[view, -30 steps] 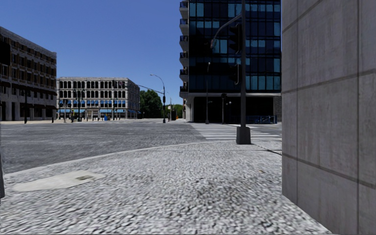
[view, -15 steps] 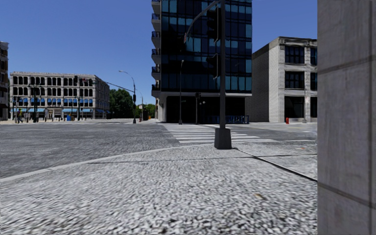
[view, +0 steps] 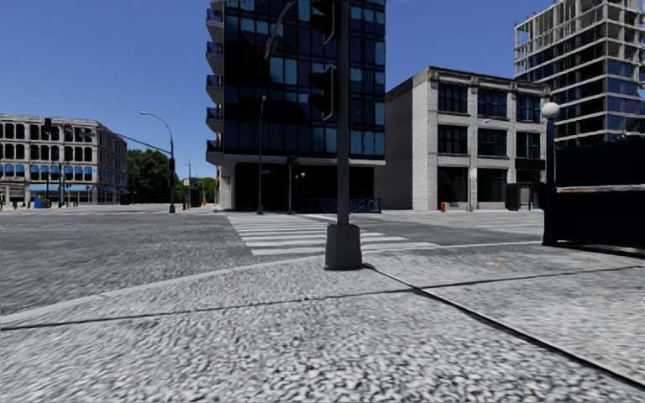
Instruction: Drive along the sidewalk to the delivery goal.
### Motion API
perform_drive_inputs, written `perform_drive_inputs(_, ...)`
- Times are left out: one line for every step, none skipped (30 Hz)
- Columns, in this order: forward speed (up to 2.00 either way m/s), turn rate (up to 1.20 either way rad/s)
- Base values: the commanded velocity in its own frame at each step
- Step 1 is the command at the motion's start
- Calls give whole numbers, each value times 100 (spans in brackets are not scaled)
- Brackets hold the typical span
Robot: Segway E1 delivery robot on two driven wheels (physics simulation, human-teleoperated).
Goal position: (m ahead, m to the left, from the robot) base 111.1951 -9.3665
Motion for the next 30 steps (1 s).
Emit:
perform_drive_inputs(200,-56)
perform_drive_inputs(200,-56)
perform_drive_inputs(200,-56)
perform_drive_inputs(200,-56)
perform_drive_inputs(200,-56)
perform_drive_inputs(200,-56)
perform_drive_inputs(200,-56)
perform_drive_inputs(200,-56)
perform_drive_inputs(200,-56)
perform_drive_inputs(200,-56)
perform_drive_inputs(200,-56)
perform_drive_inputs(200,-56)
perform_drive_inputs(200,-56)
perform_drive_inputs(200,-56)
perform_drive_inputs(200,-56)
perform_drive_inputs(200,-56)
perform_drive_inputs(200,-56)
perform_drive_inputs(200,-56)
perform_drive_inputs(200,-50)
perform_drive_inputs(200,-29)
perform_drive_inputs(200,-29)
perform_drive_inputs(200,-19)
perform_drive_inputs(200,-2)
perform_drive_inputs(200,-2)
perform_drive_inputs(200,0)
perform_drive_inputs(200,0)
perform_drive_inputs(200,0)
perform_drive_inputs(200,0)
perform_drive_inputs(200,0)
perform_drive_inputs(200,0)
